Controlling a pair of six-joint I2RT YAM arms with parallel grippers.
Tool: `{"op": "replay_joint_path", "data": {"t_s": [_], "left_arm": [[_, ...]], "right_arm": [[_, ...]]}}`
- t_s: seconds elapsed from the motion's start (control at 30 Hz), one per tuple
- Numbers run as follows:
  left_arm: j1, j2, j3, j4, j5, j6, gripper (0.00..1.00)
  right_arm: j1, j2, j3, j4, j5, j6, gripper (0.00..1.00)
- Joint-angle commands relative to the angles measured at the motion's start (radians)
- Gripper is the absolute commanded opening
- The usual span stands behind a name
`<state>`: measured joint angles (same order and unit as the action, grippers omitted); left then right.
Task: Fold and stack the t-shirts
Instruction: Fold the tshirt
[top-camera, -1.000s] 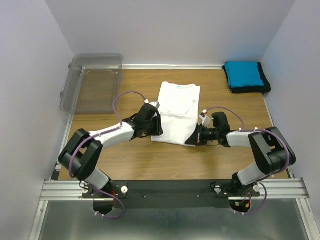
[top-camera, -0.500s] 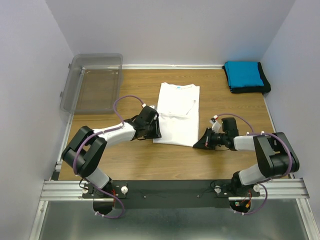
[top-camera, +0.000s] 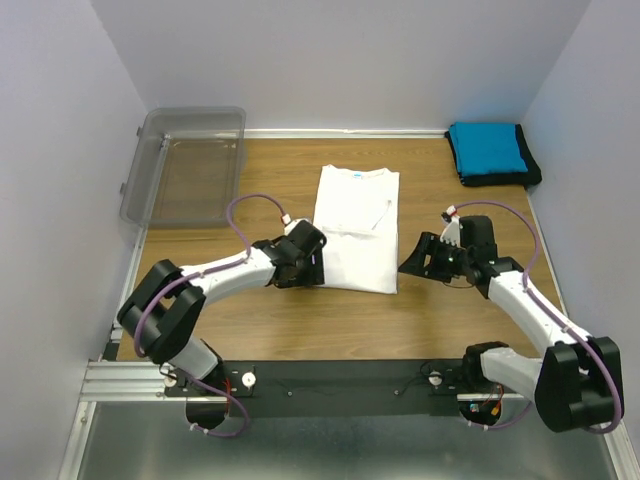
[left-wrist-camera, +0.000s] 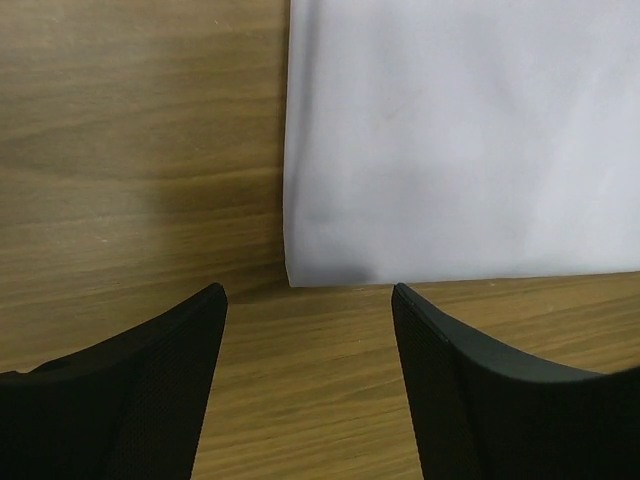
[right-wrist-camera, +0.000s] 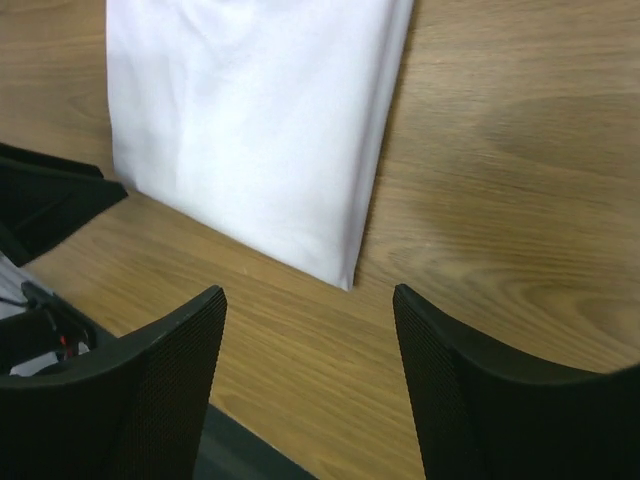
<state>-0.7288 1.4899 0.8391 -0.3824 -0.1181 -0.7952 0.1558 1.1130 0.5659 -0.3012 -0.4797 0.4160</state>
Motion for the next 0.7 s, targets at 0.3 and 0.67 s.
{"op": "replay_joint_path", "data": {"t_s": [0.3, 0.67], "left_arm": [[-0.084, 0.161, 0.118, -0.107, -0.14, -0.056, 0.7], [-0.086, 0.205, 0.112, -0.115, -0.17, -0.059, 0.63]], "right_arm": [[0.05, -0.012, 0.054, -0.19, 0.207, -0.022, 0.77], [0.168, 0.034, 0.061, -0.194, 0.3, 0.006, 0.76]]}}
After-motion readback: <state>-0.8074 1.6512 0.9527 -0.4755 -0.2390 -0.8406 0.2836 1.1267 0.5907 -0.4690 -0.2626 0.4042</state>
